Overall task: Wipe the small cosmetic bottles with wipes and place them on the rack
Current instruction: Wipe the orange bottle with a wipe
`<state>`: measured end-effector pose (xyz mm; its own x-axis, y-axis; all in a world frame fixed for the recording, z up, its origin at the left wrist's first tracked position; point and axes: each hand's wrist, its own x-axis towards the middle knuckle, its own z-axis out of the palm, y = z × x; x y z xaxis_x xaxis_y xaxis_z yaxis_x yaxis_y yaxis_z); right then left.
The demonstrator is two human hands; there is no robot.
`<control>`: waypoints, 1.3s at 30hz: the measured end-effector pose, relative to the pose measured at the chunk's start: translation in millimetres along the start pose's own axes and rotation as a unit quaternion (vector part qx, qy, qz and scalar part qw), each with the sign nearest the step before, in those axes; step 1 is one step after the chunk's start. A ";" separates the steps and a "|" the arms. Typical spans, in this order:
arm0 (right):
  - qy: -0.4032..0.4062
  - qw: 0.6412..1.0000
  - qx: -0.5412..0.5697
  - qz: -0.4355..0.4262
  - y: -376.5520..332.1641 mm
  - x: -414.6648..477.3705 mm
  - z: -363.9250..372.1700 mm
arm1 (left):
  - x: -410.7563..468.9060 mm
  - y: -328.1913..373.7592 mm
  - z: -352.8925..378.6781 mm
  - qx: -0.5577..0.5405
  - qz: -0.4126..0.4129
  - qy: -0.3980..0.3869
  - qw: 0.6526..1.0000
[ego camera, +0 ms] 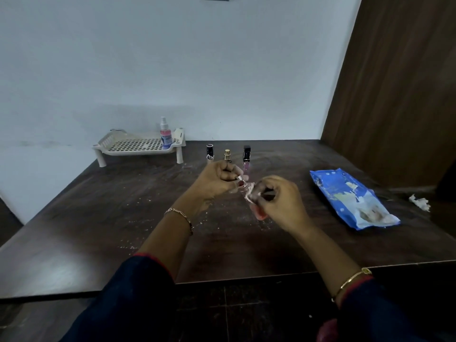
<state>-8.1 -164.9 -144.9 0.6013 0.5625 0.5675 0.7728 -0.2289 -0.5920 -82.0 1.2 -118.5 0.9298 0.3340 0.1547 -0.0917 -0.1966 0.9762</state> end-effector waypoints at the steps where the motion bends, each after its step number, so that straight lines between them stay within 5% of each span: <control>1: -0.001 1.000 -0.008 0.003 5.2 -4.5 1.5 | -1.8 -1.2 0.8 -0.017 -0.010 0.014 1.000; 10: -0.045 0.994 0.012 0.095 25.7 -24.7 -11.9 | -5.9 0.2 18.8 -0.060 -0.021 0.072 0.995; 20: 0.082 0.995 0.026 0.046 -3.5 -9.1 14.6 | -13.4 -3.1 13.1 -0.070 -0.035 0.102 0.992; 28: 0.002 0.994 -0.007 0.108 14.7 -27.9 -0.2 | -10.9 -3.3 6.2 -0.082 -0.069 0.066 0.992; 34: 0.084 0.985 0.114 0.100 -5.2 -6.7 11.7 | -14.8 4.5 9.7 -0.075 -0.059 0.048 0.994; 39: 0.074 0.944 0.275 0.168 -5.9 -5.8 11.5 | -14.7 6.8 11.3 -0.082 -0.049 0.047 0.994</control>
<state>-18.5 -157.7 -151.3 0.8469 0.4048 0.3449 0.3357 0.0961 -0.9371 -92.3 -15.5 -115.8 0.9004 0.4303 0.0643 -0.0674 -0.0081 0.9977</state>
